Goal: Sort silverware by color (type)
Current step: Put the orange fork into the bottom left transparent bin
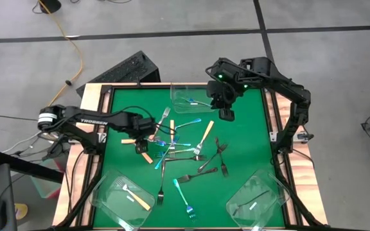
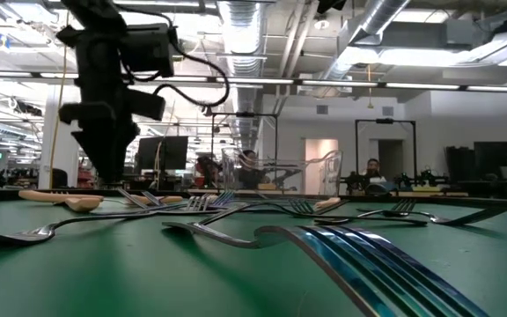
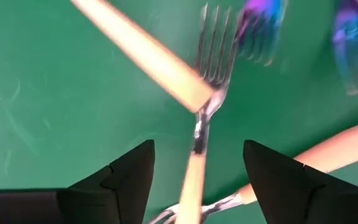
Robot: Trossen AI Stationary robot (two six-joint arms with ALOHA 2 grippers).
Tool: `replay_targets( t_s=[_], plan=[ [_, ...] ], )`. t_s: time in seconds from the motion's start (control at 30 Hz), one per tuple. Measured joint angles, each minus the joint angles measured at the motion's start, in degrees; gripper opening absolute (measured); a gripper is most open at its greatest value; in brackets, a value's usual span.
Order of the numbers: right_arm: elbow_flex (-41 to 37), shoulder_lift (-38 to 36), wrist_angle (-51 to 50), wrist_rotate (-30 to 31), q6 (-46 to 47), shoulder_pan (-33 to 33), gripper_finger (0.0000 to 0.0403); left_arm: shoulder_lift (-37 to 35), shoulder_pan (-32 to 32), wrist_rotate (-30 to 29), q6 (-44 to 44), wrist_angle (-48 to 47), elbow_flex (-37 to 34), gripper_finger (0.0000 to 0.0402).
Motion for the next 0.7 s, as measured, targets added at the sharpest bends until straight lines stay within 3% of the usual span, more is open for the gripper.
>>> replay_targets(
  t_s=[0.47, 0.7],
  plan=[
    [0.00, 0.00, 0.00, 0.00, 0.94, 0.00, 0.0096, 0.18, -0.02, 0.49, 0.70, 7.15, -7.55, 0.0231],
    [0.00, 0.02, 0.00, 0.01, 1.01, 0.00, 0.0096, -0.12, 0.15, 3.15, -0.88, 9.98, -10.51, 0.0204]
  ],
)
